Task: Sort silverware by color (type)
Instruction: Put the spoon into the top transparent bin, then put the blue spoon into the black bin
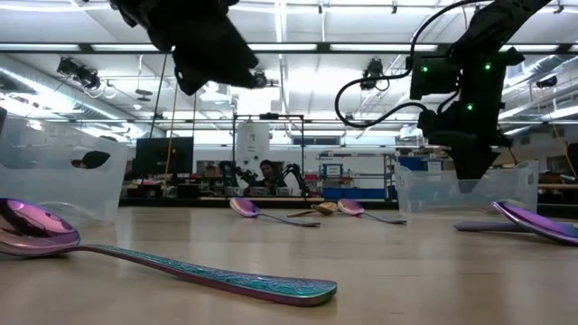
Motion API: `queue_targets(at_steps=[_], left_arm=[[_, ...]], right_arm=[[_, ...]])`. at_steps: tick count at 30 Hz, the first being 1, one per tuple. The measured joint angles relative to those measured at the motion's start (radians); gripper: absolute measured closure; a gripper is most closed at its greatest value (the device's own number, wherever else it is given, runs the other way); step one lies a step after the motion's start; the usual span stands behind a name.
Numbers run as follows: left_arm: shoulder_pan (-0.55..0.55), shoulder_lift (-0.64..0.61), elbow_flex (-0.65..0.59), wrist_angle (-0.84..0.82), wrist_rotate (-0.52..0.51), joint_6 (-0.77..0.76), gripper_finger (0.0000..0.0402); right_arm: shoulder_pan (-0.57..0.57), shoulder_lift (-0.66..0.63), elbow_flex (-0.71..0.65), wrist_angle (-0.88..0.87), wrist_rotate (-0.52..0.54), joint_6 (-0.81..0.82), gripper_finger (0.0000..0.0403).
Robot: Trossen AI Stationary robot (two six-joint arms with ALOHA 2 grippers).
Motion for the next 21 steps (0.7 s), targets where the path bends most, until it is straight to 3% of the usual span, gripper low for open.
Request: queue_targets(at_steps=[16, 21], left_arm=[[0.098, 0.0, 0.018, -0.276, 0.0, 0.03, 0.0255], [0.154, 0.0, 0.018, -0.321, -0.001, 0.103, 0.0255]], right_arm=[[-0.01, 0.0, 0.005, 0.015, -0.022, -0.014, 0.032], [-0.009, 0.0, 0.061, 0.005, -0.021, -0.019, 0.032]])
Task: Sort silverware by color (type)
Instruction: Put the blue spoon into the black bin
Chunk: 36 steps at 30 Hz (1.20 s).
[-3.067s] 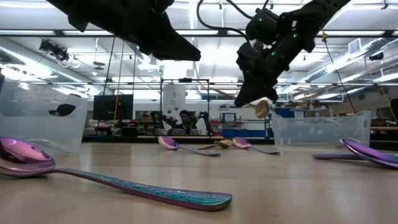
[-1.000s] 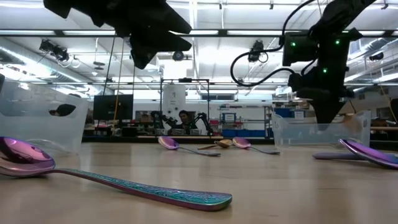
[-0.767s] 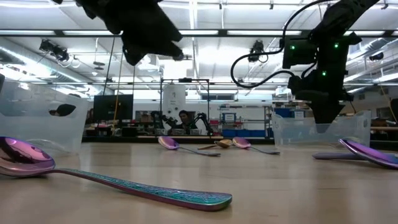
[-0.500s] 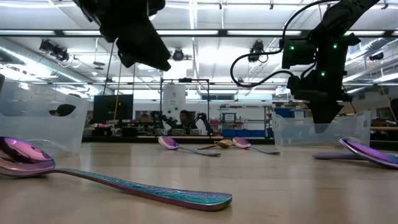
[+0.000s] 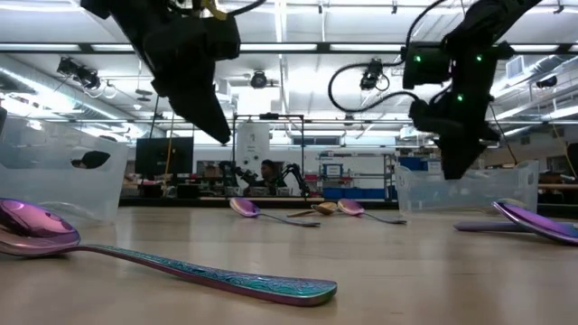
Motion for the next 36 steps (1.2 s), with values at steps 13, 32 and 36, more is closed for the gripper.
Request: queue_targets(at_steps=[13, 32, 36], left_arm=[[0.114, 0.0, -0.001, 0.044, 0.002, 0.56, 0.0255], [0.269, 0.0, -0.043, 0.223, 0.37, 0.993, 0.0255], [0.294, 0.0, -0.104, 0.322, 0.371, 0.997, 0.0255]], right_arm=[[0.142, -0.001, 0.13, 0.083, 0.02, 0.014, 0.032], [0.5, -0.001, 0.074, 0.496, 0.223, 0.056, 0.032], [0.549, -0.001, 0.028, 0.624, 0.223, 0.049, 0.032]])
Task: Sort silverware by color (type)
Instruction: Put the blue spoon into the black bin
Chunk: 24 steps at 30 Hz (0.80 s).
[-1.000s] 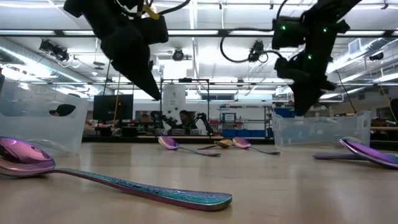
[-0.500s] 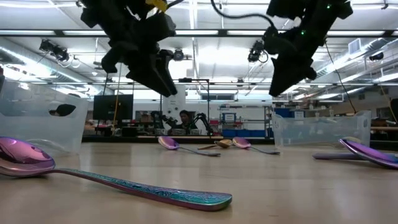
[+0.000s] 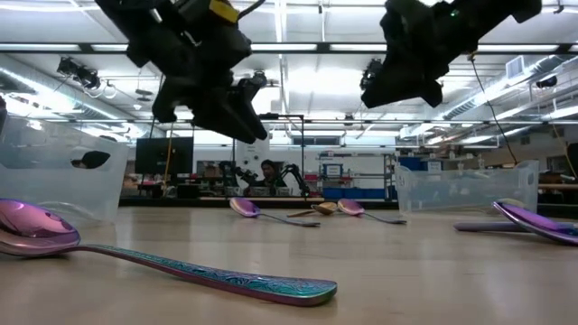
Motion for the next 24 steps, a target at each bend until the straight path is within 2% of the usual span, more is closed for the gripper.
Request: queue_targets(at_steps=[6, 11, 20, 24], left_arm=[[0.032, 0.02, -0.006, 0.013, -0.026, -0.119, 0.0261], [0.032, 0.103, 0.042, -0.072, -0.029, -0.165, 0.0277], [0.025, 0.267, 0.142, -0.15, -0.058, -0.177, 0.0282], [0.024, 0.319, 0.203, -0.226, -0.06, -0.156, 0.0269]], right_arm=[[0.043, 0.0, -0.083, 0.191, 0.001, 0.024, 0.032], [0.059, 0.019, -0.111, 0.229, 0.004, 0.06, 0.032], [0.087, 0.16, -0.11, 0.333, -0.002, 0.084, 0.032], [0.107, 0.237, -0.109, 0.393, -0.001, 0.103, 0.032]])
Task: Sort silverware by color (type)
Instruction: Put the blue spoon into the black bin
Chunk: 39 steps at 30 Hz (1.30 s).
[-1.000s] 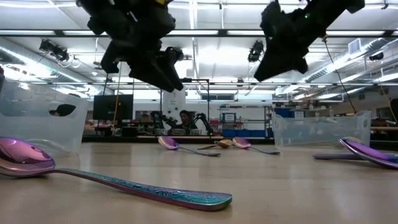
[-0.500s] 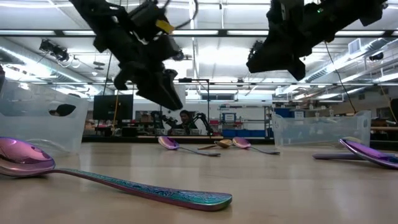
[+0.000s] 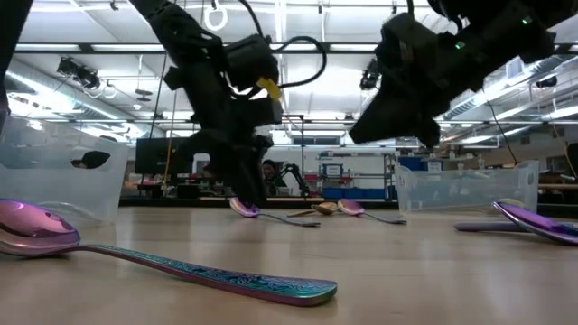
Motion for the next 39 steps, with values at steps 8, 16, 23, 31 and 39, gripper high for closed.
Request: queue_targets(at_steps=[8, 16, 23, 31, 39], left_arm=[[-0.006, 0.085, 0.074, -0.072, -0.003, 0.062, 0.0236], [-0.006, 0.12, 0.086, -0.098, 0.005, 0.11, 0.0267], [-0.019, 0.121, 0.084, -0.111, 0.009, 0.204, 0.0331], [-0.027, 0.122, 0.084, -0.111, 0.0, 0.219, 0.0385], [-0.058, 0.082, 0.078, -0.117, -0.04, 0.156, 0.0385]], right_arm=[[0.032, 0.129, 0.0, 0.124, -0.001, 0.009, 0.032], [0.065, 0.209, 0.022, 0.177, -0.004, 0.013, 0.032], [0.077, 0.209, 0.029, 0.169, -0.008, 0.032, 0.032], [0.084, 0.203, 0.028, 0.172, -0.009, 0.034, 0.032], [0.079, 0.192, 0.028, 0.153, -0.031, 0.019, 0.032]])
